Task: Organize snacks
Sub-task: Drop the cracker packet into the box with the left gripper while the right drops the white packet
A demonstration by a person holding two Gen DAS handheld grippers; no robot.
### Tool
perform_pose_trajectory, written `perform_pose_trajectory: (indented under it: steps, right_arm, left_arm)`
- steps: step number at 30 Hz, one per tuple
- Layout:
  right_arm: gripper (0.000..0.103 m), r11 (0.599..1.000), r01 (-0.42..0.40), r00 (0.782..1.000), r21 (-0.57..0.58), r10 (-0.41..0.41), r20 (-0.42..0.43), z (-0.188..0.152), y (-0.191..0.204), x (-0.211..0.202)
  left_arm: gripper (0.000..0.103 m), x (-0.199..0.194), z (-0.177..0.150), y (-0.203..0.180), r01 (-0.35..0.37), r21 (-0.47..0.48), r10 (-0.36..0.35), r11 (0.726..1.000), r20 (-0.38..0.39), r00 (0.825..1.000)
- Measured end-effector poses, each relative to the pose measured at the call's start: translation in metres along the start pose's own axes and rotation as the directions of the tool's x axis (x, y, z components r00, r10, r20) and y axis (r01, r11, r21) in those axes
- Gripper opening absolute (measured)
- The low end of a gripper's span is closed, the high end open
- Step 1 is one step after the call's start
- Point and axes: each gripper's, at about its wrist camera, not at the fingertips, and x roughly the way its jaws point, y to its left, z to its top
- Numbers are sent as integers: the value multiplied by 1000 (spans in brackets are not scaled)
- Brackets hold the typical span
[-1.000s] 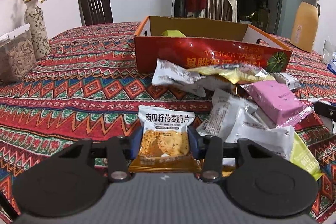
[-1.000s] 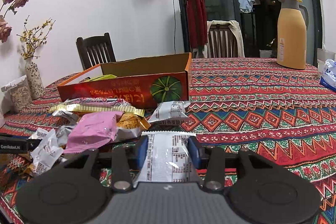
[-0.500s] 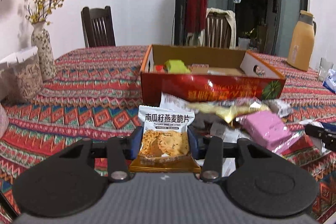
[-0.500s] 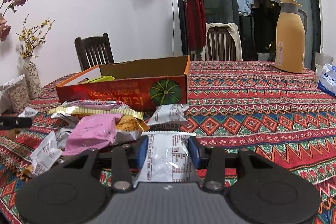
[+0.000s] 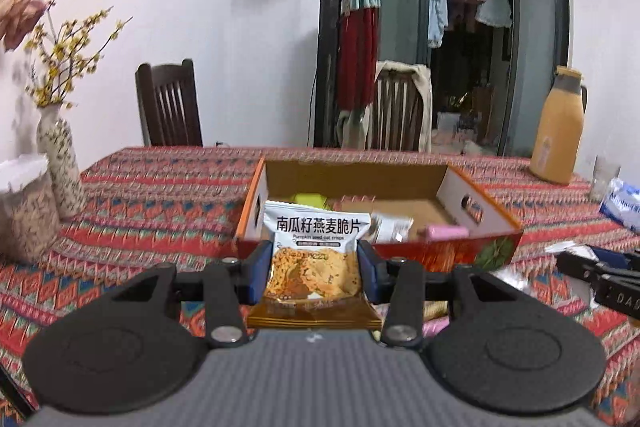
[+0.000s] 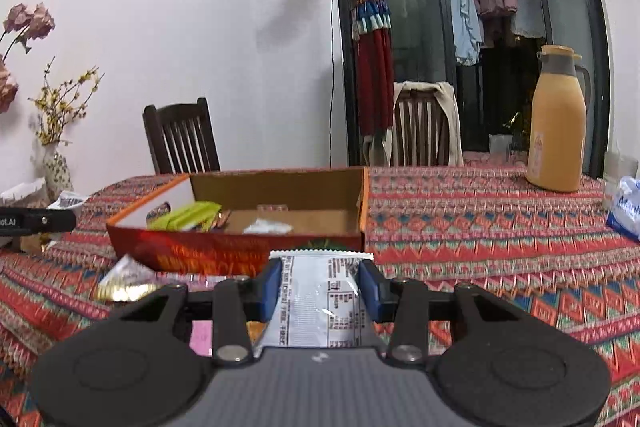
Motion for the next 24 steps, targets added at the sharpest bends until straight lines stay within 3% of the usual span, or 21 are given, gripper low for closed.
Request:
perform_pose_trajectory:
  steps: [11, 24]
  right_arm:
    - [41, 1000, -9, 999, -13, 9, 43, 45, 11, 38]
    - [41, 999, -30, 999, -39, 31, 13, 80, 35, 119]
  left_arm:
    - [46, 37, 37, -8, 19, -19, -19, 1000, 30, 999]
    - [46, 108, 66, -12, 8, -51, -8, 999, 4, 1000]
